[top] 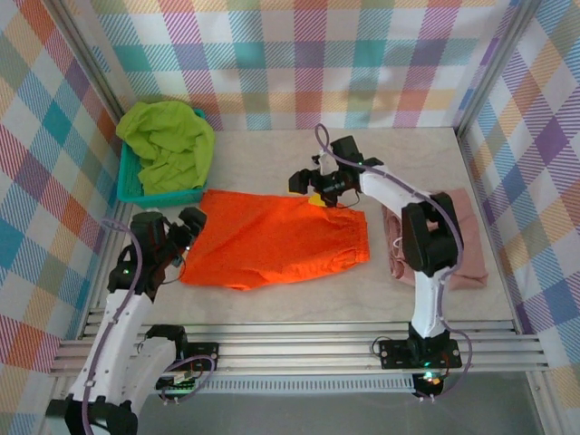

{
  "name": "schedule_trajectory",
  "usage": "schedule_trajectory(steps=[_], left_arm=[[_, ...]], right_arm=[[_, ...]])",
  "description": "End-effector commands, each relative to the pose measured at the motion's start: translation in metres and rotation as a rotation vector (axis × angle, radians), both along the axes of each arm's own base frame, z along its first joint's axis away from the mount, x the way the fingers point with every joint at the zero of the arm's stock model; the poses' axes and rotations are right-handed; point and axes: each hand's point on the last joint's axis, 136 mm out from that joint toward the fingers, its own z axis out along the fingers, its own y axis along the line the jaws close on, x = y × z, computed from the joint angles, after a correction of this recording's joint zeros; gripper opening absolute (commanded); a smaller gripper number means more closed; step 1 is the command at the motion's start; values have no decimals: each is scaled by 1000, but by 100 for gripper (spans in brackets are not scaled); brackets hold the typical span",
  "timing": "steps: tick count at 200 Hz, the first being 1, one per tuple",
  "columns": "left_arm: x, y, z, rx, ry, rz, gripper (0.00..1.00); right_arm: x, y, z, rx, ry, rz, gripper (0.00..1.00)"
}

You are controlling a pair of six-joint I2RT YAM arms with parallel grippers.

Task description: Fold and stack the shorts

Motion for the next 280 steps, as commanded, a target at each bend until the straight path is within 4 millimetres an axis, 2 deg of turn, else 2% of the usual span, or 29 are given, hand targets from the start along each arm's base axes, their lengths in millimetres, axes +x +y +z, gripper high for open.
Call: schedule_trajectory(steps=[1, 19, 38, 54, 72, 97, 125, 148, 165, 178, 187, 203, 213, 232, 249, 259, 280], left_arm=[[20, -21, 2, -47, 10, -106, 100], [44, -36, -11, -94, 39, -162, 100], [65, -40, -26, -98, 35, -170, 100], [71, -41, -46, -94, 62, -167, 100], [73, -38, -71, -64, 97, -149, 100], [67, -23, -111, 9, 162, -93, 100], [52, -6, -150, 79, 258, -33, 100], [32, 12, -175, 147, 359, 40, 100], [17, 23, -183, 188, 417, 85, 100], [16, 22, -177, 181, 398, 82, 100], [20, 18, -162, 164, 346, 64, 100], [29, 9, -124, 146, 232, 19, 100], [33, 0, -92, 148, 153, -31, 100], [36, -24, -41, 158, 41, -128, 100], [31, -47, -22, 145, 20, -214, 100], [28, -60, -19, 135, 11, -255, 100], [21, -81, -33, 126, 29, -306, 100]], right_arm=[[-19, -15, 43, 47, -100, 0, 100], [-45, -27, 39, 46, -80, -23, 99], [-72, -42, 21, 21, -33, -62, 100], [-89, -54, 2, -5, 8, -89, 100], [-101, -68, -22, -27, 67, -124, 99], [-107, -90, -59, -50, 171, -187, 99], [-118, -104, -91, -63, 287, -225, 99], [-127, -106, -101, -53, 317, -228, 99], [-128, -101, -94, -13, 310, -205, 99], [-127, -96, -81, 26, 279, -179, 100], [-124, -96, -70, 33, 240, -172, 100], [-115, -104, -48, -23, 112, -175, 99], [-110, -114, -35, -94, 20, -186, 99], [-102, -146, -23, -284, -80, -236, 99], [-98, -174, -27, -430, -85, -265, 99], [-96, -186, -33, -471, -58, -275, 99], [-92, -194, -46, -509, -13, -264, 100]])
